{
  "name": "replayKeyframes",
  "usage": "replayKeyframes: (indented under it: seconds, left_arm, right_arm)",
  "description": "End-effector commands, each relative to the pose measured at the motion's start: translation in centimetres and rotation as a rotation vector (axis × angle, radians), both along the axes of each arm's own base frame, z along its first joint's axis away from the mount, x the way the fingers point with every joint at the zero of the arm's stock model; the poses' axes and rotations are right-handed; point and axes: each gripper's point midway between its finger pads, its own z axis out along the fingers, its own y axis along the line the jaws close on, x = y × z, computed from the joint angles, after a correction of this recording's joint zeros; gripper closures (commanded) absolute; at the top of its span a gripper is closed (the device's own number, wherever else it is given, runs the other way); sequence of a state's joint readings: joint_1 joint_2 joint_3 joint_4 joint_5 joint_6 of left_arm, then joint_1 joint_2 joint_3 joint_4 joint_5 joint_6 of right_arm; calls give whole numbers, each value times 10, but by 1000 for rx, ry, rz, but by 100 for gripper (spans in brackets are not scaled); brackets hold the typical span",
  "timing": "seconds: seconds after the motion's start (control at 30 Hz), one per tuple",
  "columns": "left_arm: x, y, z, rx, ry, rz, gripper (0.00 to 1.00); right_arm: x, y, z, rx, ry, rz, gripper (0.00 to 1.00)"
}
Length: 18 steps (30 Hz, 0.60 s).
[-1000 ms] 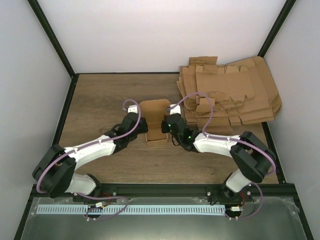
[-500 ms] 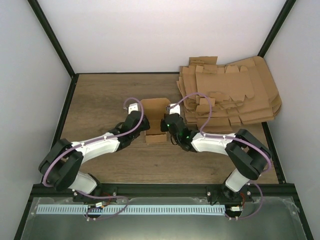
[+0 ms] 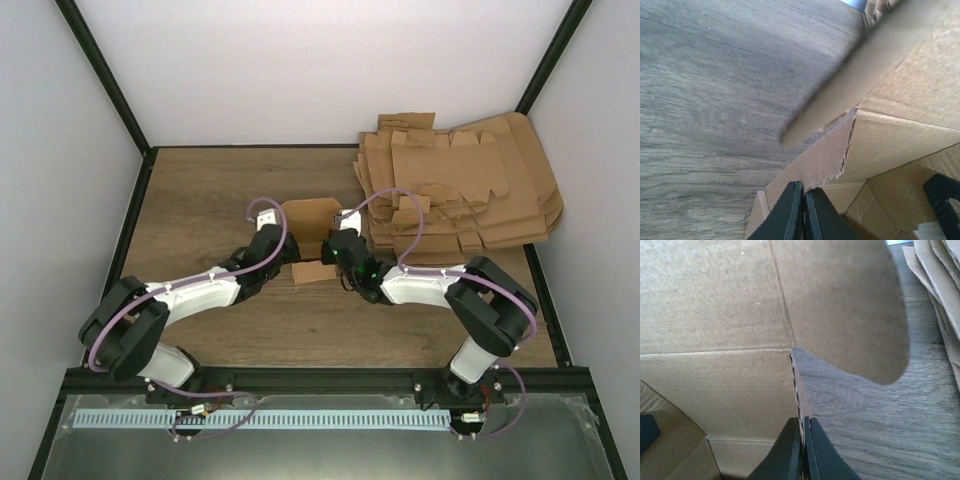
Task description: Fold the paper box
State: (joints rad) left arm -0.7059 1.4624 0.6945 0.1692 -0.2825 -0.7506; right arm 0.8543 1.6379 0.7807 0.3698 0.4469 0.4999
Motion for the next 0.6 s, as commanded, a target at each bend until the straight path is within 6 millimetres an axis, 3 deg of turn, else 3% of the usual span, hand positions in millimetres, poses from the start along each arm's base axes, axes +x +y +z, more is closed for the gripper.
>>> replayKeyframes:
  seconds: [0.0,0.33,0.57]
  left_arm:
    - [-13,-4,-27,-7,79,-32,96]
    - [-17,3,-25,26,75,-28,96]
    - [-7,-18,16,-94,76,-33,96]
  right_arm:
    - [-18,-7,-35,-51,96,7,99]
    - [-31,-22,-19,-84,77,31,95]
    - [-39,-27,-24,-51,74,38,99]
